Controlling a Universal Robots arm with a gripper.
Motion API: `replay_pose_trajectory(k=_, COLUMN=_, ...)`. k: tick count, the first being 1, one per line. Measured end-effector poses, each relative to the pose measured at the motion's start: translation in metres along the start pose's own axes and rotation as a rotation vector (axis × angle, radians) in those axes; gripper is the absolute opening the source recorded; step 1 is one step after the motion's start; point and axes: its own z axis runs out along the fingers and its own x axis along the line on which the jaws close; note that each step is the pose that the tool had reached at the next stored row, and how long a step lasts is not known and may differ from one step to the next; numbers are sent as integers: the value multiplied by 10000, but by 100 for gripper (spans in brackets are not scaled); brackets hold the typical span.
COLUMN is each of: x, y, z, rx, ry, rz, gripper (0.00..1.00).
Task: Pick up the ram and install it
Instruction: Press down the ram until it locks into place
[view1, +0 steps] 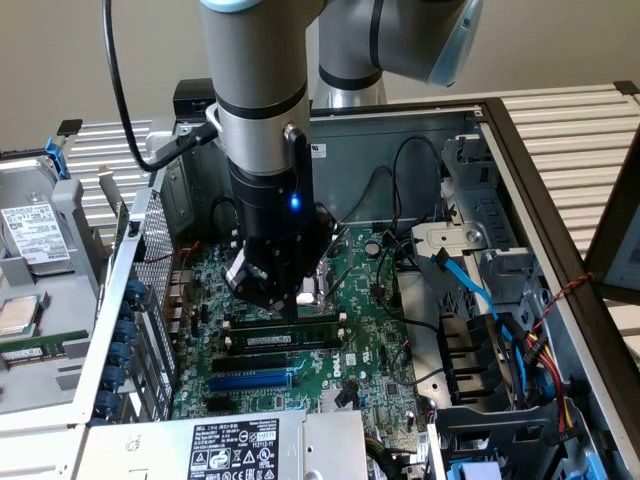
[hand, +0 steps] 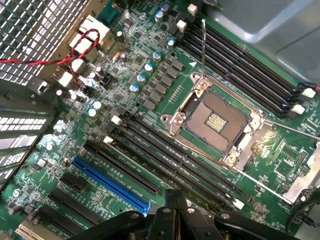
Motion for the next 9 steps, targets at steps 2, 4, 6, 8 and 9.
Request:
replay_pose_trajectory(k=2, x=0, y=0, z=1, rx=18, ry=-8, rz=356, gripper=11)
replay_pose_trajectory(k=4, x=0, y=0, z=2, rx=35, ry=-16, rz=714, gripper=11)
replay_pose_trajectory(k=6, x=0, y=0, z=2, rx=52, ry=-24, rz=1067, gripper=11)
replay_pose_trajectory(k=8, x=0, y=0, z=3, rx=69, ry=-32, rz=1430, gripper=11)
replay_pose_trajectory(k=9, x=0, y=0, z=4, rx=77, ry=-35, rz=1598, gripper=11)
